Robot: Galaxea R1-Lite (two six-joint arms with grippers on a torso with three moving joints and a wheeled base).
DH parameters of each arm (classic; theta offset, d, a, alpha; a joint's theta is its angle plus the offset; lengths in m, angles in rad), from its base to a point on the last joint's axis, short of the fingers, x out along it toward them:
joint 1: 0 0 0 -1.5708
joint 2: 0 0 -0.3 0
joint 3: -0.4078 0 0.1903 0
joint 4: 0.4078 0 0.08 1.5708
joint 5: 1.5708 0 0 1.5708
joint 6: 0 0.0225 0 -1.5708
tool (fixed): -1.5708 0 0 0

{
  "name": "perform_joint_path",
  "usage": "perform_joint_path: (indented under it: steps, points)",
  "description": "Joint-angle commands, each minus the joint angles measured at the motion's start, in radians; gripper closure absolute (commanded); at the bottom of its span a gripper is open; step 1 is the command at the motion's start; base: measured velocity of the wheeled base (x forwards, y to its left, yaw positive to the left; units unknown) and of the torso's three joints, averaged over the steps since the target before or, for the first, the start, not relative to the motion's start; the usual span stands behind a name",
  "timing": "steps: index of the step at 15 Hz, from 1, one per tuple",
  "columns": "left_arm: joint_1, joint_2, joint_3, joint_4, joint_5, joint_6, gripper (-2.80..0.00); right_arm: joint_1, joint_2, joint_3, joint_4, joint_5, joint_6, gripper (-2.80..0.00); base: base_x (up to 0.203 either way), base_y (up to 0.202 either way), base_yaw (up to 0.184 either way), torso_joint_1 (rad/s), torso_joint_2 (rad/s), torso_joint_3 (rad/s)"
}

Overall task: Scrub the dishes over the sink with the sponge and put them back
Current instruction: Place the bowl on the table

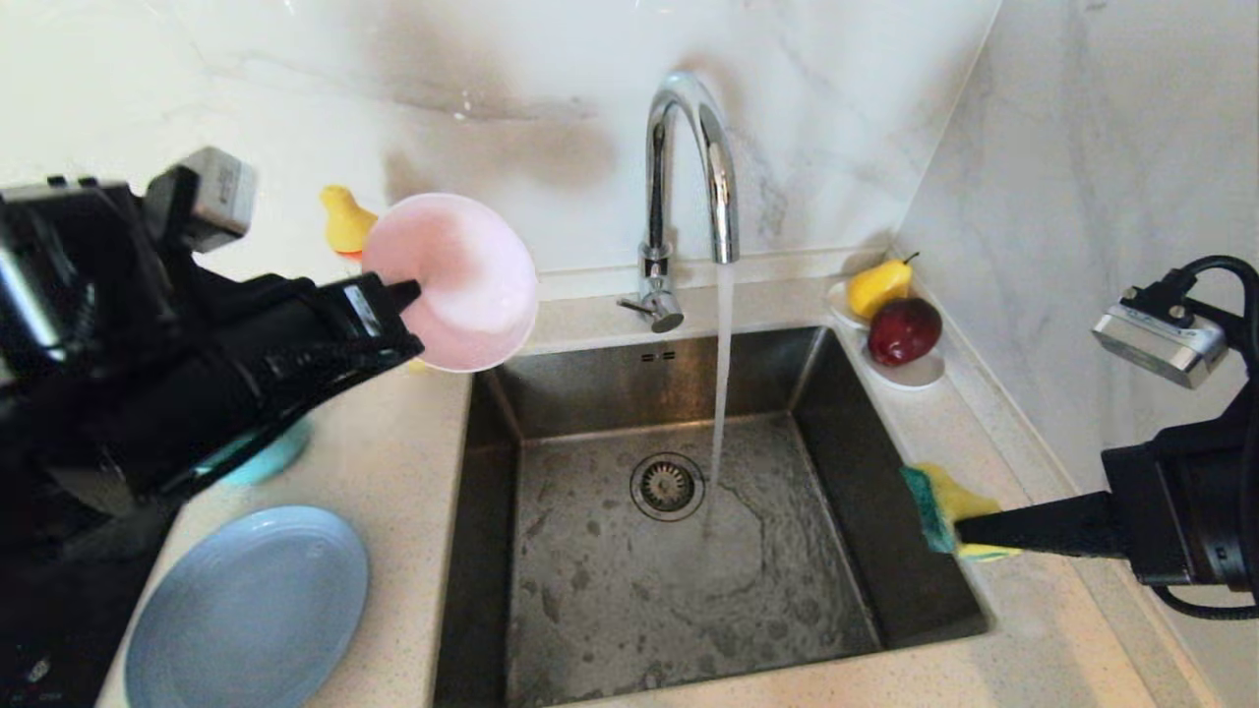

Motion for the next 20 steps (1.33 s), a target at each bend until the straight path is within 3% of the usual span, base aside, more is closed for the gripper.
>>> perform_joint_path:
  steps: [1, 2, 3, 7, 10, 15, 20]
  points:
    - [0.074, -0.089, -0.254, 0.734, 0.003, -0.114, 0.0, -0.003, -0.016, 0.02, 0.003, 0.0, 0.001, 0.0, 0.0, 0.0, 0.0, 0.0, 0.0, 0.0]
    - [0.147, -0.103, -0.325, 0.894, 0.003, -0.157, 0.0, -0.003, -0.02, 0.026, 0.003, -0.001, 0.0, 0.0, 0.0, 0.0, 0.0, 0.0, 0.0, 0.0]
    - [0.234, -0.112, -0.357, 0.972, 0.004, -0.199, 0.0, -0.003, -0.021, 0.026, 0.004, -0.002, 0.007, 0.0, 0.0, 0.0, 0.0, 0.0, 0.0, 0.0]
    - [0.546, -0.115, -0.368, 1.109, -0.004, -0.341, 0.0, -0.003, -0.048, 0.029, 0.003, 0.0, 0.004, 0.0, 0.0, 0.0, 0.0, 0.0, 0.0, 0.0]
    - [0.754, -0.056, -0.353, 1.135, -0.056, -0.402, 0.0, -0.002, -0.047, 0.035, 0.003, 0.001, 0.002, 0.0, 0.0, 0.0, 0.0, 0.0, 0.0, 0.0]
    - [1.041, 0.196, -0.418, 1.118, -0.161, -0.43, 0.0, -0.001, -0.034, 0.049, 0.003, 0.004, -0.004, 0.0, 0.0, 0.0, 0.0, 0.0, 0.0, 0.0]
    - [1.163, 0.364, -0.442, 1.059, -0.23, -0.433, 0.0, -0.001, -0.02, 0.06, -0.016, 0.004, -0.003, 0.0, 0.0, 0.0, 0.0, 0.0, 0.0, 0.0]
